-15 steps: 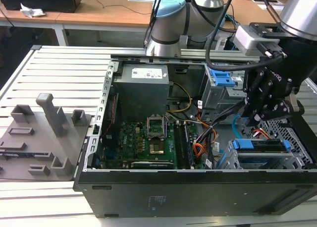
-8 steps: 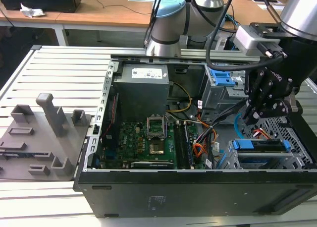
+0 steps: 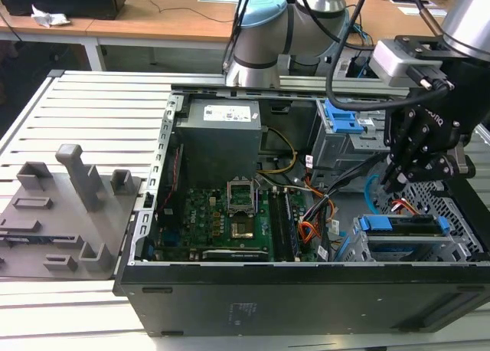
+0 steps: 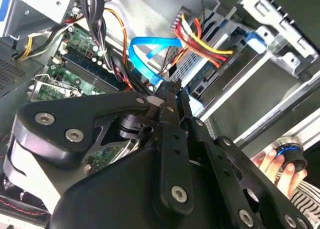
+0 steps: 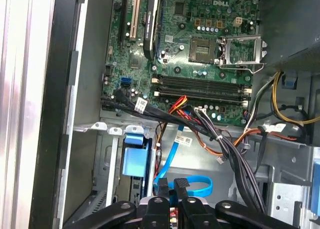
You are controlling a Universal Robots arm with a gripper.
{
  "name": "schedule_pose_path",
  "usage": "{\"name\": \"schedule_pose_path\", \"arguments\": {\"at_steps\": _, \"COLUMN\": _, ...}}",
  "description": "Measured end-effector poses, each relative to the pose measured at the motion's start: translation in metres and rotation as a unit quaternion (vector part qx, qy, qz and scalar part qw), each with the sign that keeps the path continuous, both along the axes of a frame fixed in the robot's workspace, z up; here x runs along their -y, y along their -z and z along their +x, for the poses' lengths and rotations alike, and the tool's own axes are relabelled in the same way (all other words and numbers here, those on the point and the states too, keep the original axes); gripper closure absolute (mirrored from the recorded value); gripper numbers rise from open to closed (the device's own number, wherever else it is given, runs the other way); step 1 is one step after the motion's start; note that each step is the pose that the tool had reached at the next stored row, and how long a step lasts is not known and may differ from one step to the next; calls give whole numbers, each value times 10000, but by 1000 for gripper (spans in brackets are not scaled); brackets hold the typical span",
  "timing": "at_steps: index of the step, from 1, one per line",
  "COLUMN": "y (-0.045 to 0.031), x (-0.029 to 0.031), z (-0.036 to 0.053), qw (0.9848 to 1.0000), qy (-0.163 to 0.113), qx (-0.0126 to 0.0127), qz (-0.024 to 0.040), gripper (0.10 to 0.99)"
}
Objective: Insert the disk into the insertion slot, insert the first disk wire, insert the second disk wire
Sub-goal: 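Insert the second disk wire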
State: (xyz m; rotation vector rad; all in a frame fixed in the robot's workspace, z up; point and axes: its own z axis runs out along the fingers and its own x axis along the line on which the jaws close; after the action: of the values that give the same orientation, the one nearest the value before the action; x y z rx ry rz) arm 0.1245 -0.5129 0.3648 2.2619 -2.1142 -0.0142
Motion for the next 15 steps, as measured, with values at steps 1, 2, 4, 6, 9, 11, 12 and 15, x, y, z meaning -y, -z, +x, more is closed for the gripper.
{"name": "schedule_pose_path", "arguments": {"at_steps": 1, "y": 1, "x": 1, "z": 1, "qw": 10000, "qy": 9, "qx": 0, "qz": 1, "gripper": 925}}
{"name": "schedule_pose_path", "arguments": {"at_steps": 2, "y": 2, "x": 6, "z": 1, "qw": 10000, "qy": 39, "qx": 0, "qz": -1, "gripper": 925}}
{"name": "schedule_pose_path", "arguments": {"at_steps": 4, "y": 3, "x": 6, "z": 2, "qw": 9999, "qy": 131, "qx": 0, "qz": 0, "gripper": 925}}
{"name": "schedule_pose_path", "arguments": {"at_steps": 6, "y": 5, "x": 7, "z": 2, "qw": 9996, "qy": 267, "qx": 0, "qz": 0, "gripper": 925}}
{"name": "schedule_pose_path", "arguments": {"at_steps": 9, "y": 8, "x": 7, "z": 2, "qw": 9982, "qy": 597, "qx": 0, "qz": 0, "gripper": 925}}
{"name": "schedule_pose_path", "arguments": {"at_steps": 11, "y": 8, "x": 7, "z": 3, "qw": 9976, "qy": 686, "qx": 0, "qz": 0, "gripper": 925}}
{"name": "schedule_pose_path", "arguments": {"at_steps": 12, "y": 8, "x": 7, "z": 3, "qw": 9976, "qy": 694, "qx": 0, "qz": 0, "gripper": 925}}
{"name": "schedule_pose_path", "arguments": {"at_steps": 15, "y": 8, "x": 7, "z": 3, "qw": 9976, "qy": 696, "qx": 0, "qz": 0, "gripper": 925}}
